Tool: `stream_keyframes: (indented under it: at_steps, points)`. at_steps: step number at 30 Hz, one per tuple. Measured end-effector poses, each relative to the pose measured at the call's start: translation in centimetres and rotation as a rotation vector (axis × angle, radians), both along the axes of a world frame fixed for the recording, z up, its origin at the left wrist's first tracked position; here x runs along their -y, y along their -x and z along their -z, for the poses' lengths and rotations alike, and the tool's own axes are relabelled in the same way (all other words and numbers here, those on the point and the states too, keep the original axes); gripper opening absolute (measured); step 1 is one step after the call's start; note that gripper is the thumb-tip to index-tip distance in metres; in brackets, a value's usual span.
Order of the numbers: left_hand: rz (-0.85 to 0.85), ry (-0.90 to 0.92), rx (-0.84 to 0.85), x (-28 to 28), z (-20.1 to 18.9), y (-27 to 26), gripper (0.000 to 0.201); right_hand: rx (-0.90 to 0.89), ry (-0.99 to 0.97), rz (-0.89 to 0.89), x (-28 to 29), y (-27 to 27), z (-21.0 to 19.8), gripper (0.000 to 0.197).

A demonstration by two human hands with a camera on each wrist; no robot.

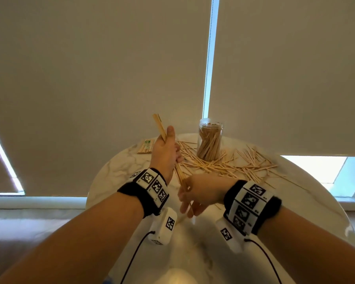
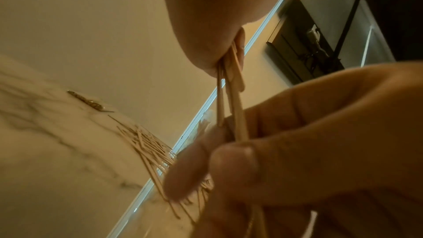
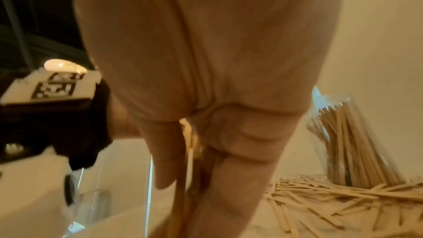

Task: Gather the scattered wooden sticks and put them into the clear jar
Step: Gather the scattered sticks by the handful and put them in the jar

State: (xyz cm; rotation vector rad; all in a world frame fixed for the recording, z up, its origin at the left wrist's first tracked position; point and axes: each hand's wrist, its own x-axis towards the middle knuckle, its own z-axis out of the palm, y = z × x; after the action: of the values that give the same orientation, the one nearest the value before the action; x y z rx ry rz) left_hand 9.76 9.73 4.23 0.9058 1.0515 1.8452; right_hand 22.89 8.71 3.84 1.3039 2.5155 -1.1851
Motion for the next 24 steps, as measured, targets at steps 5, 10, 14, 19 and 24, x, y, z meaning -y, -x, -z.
stream_keyframes:
  at_steps: [5,10,14,19,24]
  points:
    - [0.098,0.032,-0.026,0.0,0.8,-0.4,0.034,-0.33,0.027,0.185,-0.5,-0.2,-0.8,0.016]
    - [0.025,-0.004,-0.061,-0.3,0.6,-0.4,0.033,-0.075,-0.02,0.144,-1.0,-0.5,-0.4,0.072]
    - [0.074,0.009,-0.082,0.0,0.9,-1.0,0.027,-0.309,0.163,0.159,-0.8,-0.4,-0.2,0.055]
    - [0.087,0.076,-0.205,0.4,1.0,-1.4,0.03,-0.443,-0.102,0.307,-1.4,-0.5,0.2,0.018]
    - [0.148,0.13,-0.247,0.4,1.3,-1.2,0.041,-0.498,-0.163,0.252,-1.3,-0.1,-0.6,0.014]
